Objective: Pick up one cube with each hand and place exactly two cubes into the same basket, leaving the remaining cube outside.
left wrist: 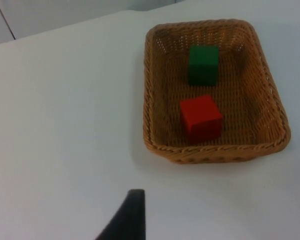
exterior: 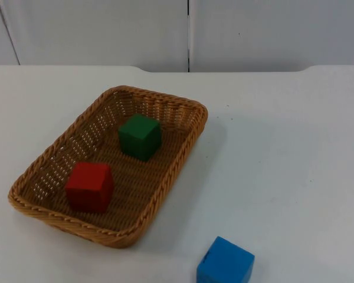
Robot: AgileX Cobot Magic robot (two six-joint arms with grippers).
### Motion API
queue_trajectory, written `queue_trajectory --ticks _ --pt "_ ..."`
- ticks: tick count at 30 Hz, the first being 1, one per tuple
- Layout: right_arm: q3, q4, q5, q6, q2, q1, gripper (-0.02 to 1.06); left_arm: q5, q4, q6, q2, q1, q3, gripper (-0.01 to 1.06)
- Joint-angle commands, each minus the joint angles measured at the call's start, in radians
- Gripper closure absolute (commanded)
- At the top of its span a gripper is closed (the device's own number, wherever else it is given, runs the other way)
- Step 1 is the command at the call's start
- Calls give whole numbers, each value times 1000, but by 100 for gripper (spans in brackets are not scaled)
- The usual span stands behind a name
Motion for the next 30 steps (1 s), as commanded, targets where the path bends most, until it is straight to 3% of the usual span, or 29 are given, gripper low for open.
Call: queue_trajectory --ticks 1,8,30 --pt "1 3 0 4 -4 -1 32 -10 9 -4 -4 2 5 0" --pt "1 3 0 4 -4 -1 3 -14 20 -4 -4 2 5 0" --pt "1 3 0 4 -4 -1 0 -13 13 -6 -4 2 5 0"
